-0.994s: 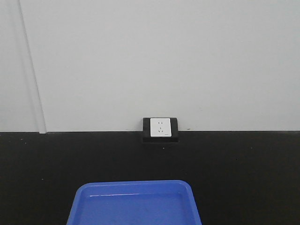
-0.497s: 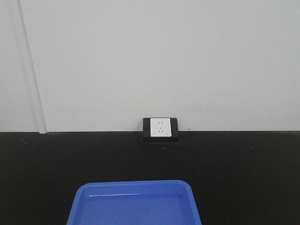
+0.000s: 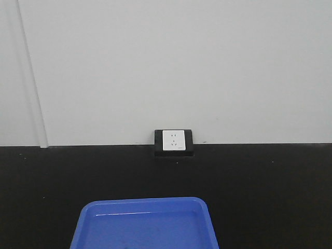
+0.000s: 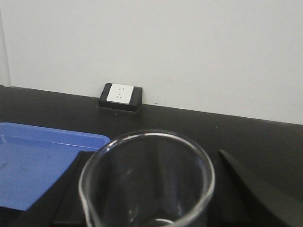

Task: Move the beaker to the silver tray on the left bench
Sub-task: 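Drive the base to the bench with the silver tray, holding the beaker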

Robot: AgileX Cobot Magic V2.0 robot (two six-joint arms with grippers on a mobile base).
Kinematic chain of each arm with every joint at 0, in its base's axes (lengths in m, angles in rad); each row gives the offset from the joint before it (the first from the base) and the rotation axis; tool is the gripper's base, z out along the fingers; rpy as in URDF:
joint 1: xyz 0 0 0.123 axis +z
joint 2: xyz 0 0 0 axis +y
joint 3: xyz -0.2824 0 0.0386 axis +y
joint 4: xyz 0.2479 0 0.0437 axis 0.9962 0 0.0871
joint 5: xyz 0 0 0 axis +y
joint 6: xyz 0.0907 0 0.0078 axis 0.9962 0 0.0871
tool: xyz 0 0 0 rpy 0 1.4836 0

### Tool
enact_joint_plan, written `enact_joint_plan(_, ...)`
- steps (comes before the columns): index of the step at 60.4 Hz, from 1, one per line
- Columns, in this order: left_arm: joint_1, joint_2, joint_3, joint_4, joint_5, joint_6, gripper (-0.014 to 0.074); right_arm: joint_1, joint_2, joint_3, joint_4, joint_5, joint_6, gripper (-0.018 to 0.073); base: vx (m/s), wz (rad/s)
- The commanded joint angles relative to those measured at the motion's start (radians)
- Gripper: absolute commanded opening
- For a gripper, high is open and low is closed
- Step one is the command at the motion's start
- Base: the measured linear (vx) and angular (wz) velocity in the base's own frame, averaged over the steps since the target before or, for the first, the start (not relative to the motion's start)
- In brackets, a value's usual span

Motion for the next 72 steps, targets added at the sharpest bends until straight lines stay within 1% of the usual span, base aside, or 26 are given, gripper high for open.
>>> enact_joint_plan(1,-0.004,-0.007,0.020,-0.003,-0.084,-0.002,0.0001,-0.003,0.010,-0.027,-0.035,-0.081,0.000,-0.0011,-0.06,-0.08)
enact_joint_plan(44,-0.004,-0.007,0.020,-0.003,-0.084,-0.002,0.0001,-0.003,0.010,-0.027,-0.035,-0.081,0.000,-0.0011,-0.13,-0.10)
enact_joint_plan(72,-0.004,-0.007,0.020,-0.003,-0.084,-0.002,0.0001,-0.003,0.010,-0.027,-0.035,-0.081,0.000,-0.0011,-0.22,0.13)
